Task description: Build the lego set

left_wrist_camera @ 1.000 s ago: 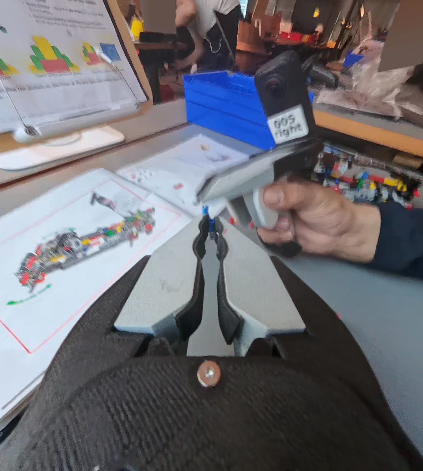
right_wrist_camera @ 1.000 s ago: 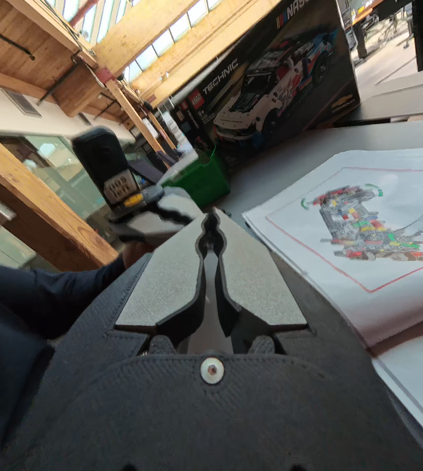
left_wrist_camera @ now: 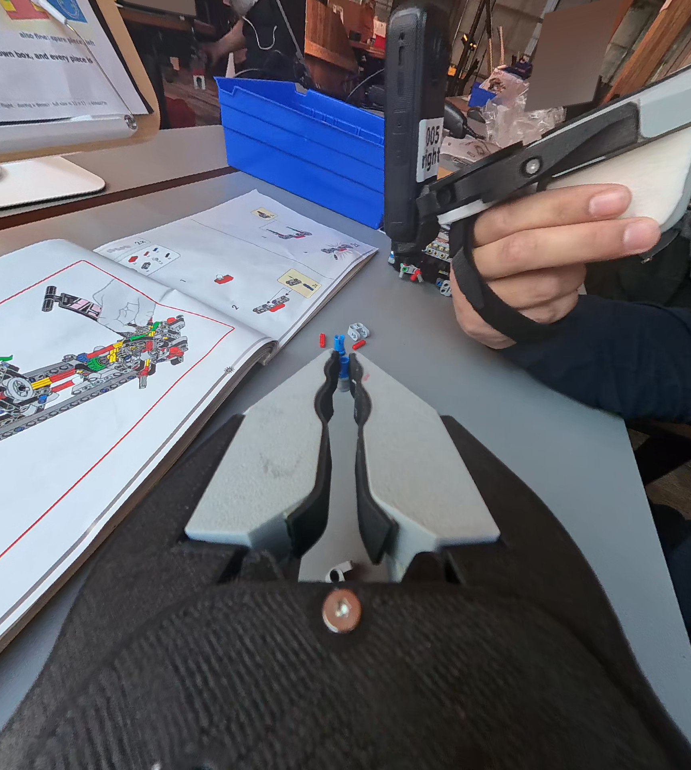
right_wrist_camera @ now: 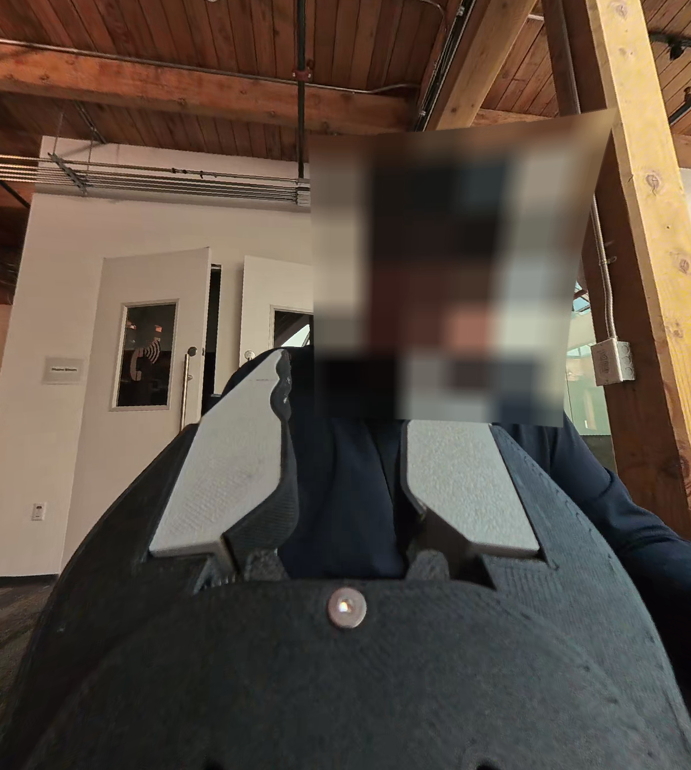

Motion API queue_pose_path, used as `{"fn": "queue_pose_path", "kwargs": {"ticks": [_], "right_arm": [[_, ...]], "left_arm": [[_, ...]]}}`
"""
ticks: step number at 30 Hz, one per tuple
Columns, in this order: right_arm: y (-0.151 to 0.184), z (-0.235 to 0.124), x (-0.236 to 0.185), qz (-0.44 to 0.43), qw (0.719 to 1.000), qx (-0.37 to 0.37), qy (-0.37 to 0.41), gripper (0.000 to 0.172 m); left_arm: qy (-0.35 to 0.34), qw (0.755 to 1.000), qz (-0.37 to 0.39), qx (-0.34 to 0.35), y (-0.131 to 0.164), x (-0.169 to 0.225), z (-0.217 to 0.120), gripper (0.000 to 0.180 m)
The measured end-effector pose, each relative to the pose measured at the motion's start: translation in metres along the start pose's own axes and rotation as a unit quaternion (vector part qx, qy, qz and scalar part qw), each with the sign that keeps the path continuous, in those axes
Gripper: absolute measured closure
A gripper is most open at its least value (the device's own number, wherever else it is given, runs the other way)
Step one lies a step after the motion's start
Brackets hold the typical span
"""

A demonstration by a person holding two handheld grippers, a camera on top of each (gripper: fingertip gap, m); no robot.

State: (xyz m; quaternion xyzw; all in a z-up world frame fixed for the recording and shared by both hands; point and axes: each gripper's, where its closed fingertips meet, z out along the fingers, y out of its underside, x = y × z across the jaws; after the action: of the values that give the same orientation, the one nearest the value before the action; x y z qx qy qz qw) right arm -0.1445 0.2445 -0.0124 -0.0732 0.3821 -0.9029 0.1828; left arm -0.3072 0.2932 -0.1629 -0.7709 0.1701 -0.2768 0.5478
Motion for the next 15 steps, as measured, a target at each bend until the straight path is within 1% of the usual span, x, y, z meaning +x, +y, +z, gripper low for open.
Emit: {"fn": "queue_pose_path", "kwargs": {"ticks": [5,9,10,11,12,13,15], "right_arm": [[-0.001,0.002,-0.005,-0.003,1.000,-0.002,-0.007,0.122],[0.000,0.000,0.001,0.003,1.000,-0.003,0.009,0.121],[0.001,-0.001,0.010,0.008,0.999,-0.007,0.035,0.120],[0.004,-0.005,0.024,0.009,0.997,-0.017,0.080,0.119],[0.008,-0.012,0.041,0.001,0.989,-0.034,0.141,0.119],[0.009,-0.023,0.060,-0.017,0.976,-0.049,0.210,0.118],[0.009,-0.054,0.091,-0.055,0.933,-0.080,0.347,0.117]], "left_arm": [[0.001,1.000,0.001,-0.013,0.005,0.001,0.004,0.178],[0.010,1.000,0.006,-0.011,0.004,0.005,0.005,0.178],[0.017,1.000,0.005,-0.007,0.003,0.007,0.005,0.178],[0.033,0.999,-0.001,0.000,0.001,0.011,0.004,0.178],[0.055,0.998,-0.013,0.007,-0.001,0.016,0.003,0.178],[0.070,0.997,-0.029,0.016,-0.003,0.018,0.002,0.178],[0.082,0.995,-0.053,0.031,-0.007,0.016,0.000,0.178]]}}
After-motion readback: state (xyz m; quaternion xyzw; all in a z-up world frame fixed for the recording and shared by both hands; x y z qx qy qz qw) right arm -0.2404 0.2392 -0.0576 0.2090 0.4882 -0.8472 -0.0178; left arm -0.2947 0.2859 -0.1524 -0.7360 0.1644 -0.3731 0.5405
